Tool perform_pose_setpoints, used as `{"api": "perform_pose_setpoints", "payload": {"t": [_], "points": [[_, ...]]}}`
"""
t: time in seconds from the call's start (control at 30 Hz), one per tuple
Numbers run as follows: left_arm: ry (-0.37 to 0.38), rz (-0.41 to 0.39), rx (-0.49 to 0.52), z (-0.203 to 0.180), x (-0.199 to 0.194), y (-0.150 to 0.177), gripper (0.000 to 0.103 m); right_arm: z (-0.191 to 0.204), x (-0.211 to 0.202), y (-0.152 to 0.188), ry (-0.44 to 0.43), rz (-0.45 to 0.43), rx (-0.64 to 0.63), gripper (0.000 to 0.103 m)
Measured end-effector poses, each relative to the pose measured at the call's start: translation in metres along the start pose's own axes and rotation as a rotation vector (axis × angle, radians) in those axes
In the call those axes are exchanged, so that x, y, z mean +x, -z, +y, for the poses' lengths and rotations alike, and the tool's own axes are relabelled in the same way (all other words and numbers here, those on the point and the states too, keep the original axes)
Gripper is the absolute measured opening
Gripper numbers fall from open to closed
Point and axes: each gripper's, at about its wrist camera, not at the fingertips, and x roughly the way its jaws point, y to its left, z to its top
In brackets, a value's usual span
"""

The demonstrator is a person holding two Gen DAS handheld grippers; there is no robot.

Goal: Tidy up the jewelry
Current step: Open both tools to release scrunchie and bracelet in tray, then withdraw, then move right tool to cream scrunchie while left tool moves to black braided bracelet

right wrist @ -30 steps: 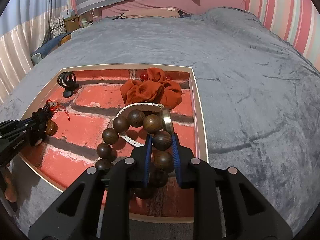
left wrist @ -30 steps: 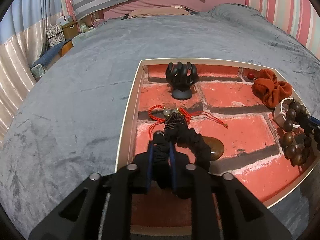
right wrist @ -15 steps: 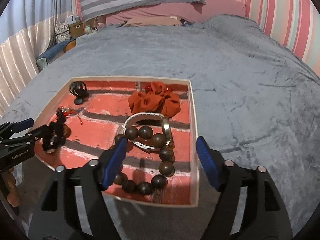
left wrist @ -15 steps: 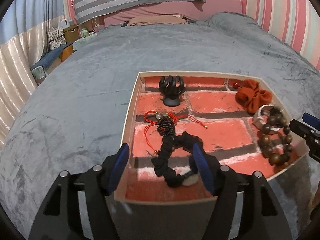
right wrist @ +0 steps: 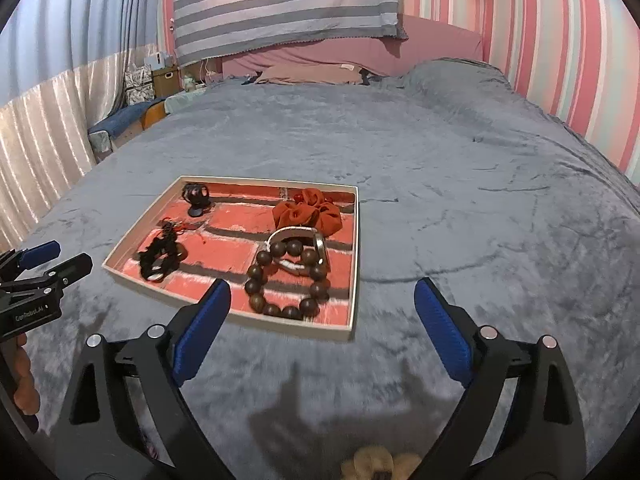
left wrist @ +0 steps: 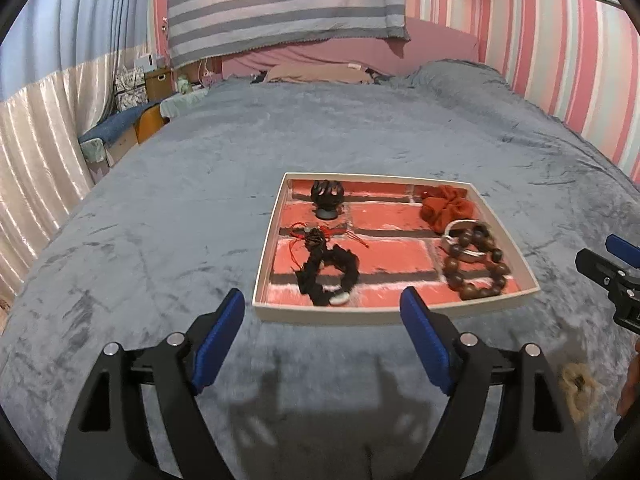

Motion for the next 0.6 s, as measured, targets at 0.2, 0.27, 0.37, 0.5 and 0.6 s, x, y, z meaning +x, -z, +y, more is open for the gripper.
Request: {"api": "perform_pose_setpoints", "payload": {"t": [0.2, 0.27, 0.37, 0.5, 0.6], "points": [[0.001, -0.04, -0.007, -0.011, -0.045, 0.02, 0.085, 0.001, -0.043, 0.02, -0.005, -0.029, -0.019, 0.093], [0.0, -0.055, -0.012, -0.015, -0.058, 0.028, 0.087, 0.001, -0.053, 0.027, -0.005, -0.042, -0.022, 0.094], [-0.002, -0.057, -0.012, -0.022, -0.07, 0.039, 0.087, -0.002, -0.067, 0.038, -0.005, -0.047, -0.026, 0.095], [0.002, -0.078, -0.015, -0.028, -0.086, 0.052, 0.088, -0.005, -0.085, 0.055, -0.001, -0.066, -0.035, 0.097], [-0.004, -0.092, -0.023, -0.029, -0.094, 0.064, 0.09, -0.011, -0.092, 0.067, 0.003, -0.075, -0.03, 0.098]]}}
